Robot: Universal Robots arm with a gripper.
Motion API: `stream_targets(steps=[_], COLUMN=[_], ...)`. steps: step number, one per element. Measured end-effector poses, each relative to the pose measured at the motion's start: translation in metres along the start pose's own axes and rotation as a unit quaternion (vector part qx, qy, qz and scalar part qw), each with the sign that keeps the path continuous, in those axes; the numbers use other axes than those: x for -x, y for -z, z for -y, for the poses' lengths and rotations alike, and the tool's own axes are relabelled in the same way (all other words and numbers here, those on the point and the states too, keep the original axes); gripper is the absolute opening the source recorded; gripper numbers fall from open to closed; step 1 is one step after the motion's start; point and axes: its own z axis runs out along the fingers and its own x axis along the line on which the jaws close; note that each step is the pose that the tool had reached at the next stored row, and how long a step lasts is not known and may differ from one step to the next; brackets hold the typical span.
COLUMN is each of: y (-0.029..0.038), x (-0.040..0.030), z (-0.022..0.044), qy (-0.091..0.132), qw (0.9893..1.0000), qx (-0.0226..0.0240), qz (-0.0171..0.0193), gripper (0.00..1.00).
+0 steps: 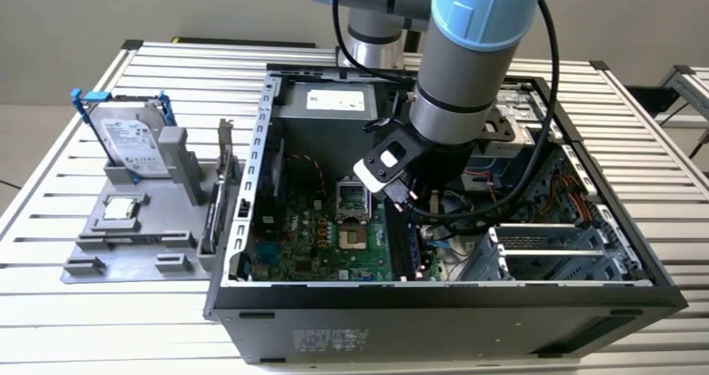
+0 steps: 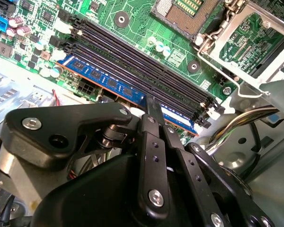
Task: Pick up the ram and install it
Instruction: 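Press down the ram until it locks into place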
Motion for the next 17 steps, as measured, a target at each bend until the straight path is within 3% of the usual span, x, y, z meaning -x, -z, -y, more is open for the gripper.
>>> stream_targets(steps=[9, 17], y=[0.0044, 0.0276], x=[-0.0003, -0.0001], z=[-0.0001, -0.0004], qy=[0.0, 0.0], qw=[1.0, 1.0], qx=[0.0004, 0.0001], qz=[-0.0018, -0.0005], gripper=[0.0, 0.0])
